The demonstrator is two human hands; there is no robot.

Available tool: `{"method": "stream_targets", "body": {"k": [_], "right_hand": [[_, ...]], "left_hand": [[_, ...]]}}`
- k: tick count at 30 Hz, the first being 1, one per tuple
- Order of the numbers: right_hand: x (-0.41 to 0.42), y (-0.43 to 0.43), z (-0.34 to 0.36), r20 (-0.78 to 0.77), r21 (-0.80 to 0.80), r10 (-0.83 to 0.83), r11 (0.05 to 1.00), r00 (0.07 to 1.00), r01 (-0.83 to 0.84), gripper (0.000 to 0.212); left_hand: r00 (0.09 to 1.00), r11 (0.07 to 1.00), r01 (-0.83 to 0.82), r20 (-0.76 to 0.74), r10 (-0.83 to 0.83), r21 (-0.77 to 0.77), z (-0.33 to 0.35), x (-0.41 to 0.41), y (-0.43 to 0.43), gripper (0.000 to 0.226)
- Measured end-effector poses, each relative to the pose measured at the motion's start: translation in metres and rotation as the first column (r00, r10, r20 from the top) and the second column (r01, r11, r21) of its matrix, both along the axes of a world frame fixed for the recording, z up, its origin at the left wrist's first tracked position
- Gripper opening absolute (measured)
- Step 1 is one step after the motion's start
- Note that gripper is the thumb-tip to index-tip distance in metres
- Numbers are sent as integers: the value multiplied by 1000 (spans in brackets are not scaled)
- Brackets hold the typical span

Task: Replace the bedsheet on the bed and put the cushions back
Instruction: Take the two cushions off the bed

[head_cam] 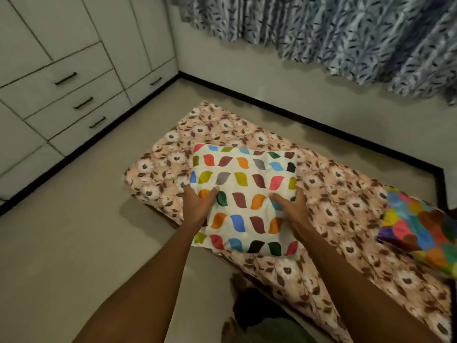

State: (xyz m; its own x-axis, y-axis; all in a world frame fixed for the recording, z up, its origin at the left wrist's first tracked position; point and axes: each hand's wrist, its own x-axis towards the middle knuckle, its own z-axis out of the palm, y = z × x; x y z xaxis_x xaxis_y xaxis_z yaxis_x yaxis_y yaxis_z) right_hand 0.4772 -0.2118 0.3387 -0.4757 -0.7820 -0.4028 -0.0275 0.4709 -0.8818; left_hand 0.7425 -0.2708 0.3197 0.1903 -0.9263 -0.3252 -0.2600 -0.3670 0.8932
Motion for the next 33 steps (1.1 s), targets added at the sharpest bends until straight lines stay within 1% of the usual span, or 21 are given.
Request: {"method": "stream_targets", "body": {"k": [4, 6, 9, 15, 19, 20, 22, 26, 30, 33], "right_hand": [[51, -52, -5, 42, -15, 69, 998, 997, -68, 95], [77, -81, -11, 66, -26, 100, 995, 993, -99, 92], [116, -127, -18, 79, -29, 141, 990, 987, -139, 87], [198, -221, -4, 88, 23, 229, 972, 969, -232, 92], [245, -272, 2, 82, -30, 284, 959, 955, -282, 84], [258, -284, 2, 82, -25, 290, 957, 953, -289, 87], [283, -307, 5, 82, -12, 292, 956, 953, -292, 92], [332, -343, -1, 88, -30, 262, 965, 961, -260, 91], [384, -372, -7, 94, -39, 192, 981, 977, -189, 87], [435, -391, -12, 96, -6, 114, 993, 989, -114, 88]], "left_hand": [[997, 998, -69, 34, 68, 14, -7, 54, -35, 104], [992, 994, -104, 72, 101, 44, -11, 83, -59, 107], [985, 988, -148, 97, 143, 43, -19, 125, -96, 112], [968, 972, -236, 98, 233, 22, -6, 202, -159, 95], [950, 953, -296, 131, 285, 72, -1, 249, -198, 92], [947, 950, -303, 141, 290, 80, 1, 261, -209, 89], [945, 950, -302, 152, 289, 76, 2, 285, -232, 86], [955, 961, -266, 158, 252, 78, -5, 336, -279, 85], [970, 981, -185, 171, 172, 62, -11, 386, -325, 84], [982, 991, -114, 160, 101, 73, -13, 438, -361, 87]]}}
